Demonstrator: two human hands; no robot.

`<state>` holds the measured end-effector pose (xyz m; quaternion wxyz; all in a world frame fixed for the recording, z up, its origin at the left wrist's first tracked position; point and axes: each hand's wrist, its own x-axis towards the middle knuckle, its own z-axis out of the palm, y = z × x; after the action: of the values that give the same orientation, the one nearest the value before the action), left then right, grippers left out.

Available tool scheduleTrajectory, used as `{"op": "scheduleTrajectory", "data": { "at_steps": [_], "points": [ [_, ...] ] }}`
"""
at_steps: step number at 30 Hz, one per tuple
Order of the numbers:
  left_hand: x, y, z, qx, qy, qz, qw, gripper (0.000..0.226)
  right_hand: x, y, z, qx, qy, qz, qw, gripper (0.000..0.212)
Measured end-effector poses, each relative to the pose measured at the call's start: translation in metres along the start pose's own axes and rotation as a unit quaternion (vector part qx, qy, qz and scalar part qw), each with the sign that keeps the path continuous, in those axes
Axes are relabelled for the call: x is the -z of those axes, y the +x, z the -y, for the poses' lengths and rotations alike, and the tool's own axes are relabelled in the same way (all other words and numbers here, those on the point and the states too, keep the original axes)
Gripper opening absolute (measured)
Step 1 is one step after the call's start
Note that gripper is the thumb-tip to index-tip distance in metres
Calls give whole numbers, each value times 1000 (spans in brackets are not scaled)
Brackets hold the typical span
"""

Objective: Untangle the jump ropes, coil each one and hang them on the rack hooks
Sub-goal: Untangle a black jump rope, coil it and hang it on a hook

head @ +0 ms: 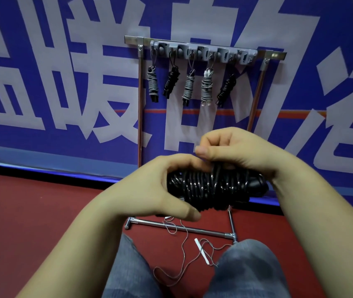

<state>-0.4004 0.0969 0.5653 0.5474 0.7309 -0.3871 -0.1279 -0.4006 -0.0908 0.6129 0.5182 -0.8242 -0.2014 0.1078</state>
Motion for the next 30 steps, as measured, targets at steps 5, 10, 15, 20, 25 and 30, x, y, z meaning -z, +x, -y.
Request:
{"op": "scheduleTrajectory", "data": {
  "at_steps": [5,10,15,20,25,30],
  "points": [
    [-1,1,13,-8,-141,-2,990,62,-7,4,-11,-13,163,-1,987,31],
    [-5,3,18,-24,-249,10,968,66,-16,6,-24,-3,353,-14,936,40],
    [-11,6,19,-52,-341,13,938,76,-24,1,-22,68,408,-42,909,62],
    [-17,8,15,-53,-405,-41,912,83,-30,-5,-32,129,349,-110,922,98],
    [-20,8,16,-20,-363,-131,922,62,-31,-7,-33,130,142,-174,966,57],
    [-24,6,19,-24,-169,-247,954,54,-30,-5,-33,71,33,-197,977,37]
  ]
}}
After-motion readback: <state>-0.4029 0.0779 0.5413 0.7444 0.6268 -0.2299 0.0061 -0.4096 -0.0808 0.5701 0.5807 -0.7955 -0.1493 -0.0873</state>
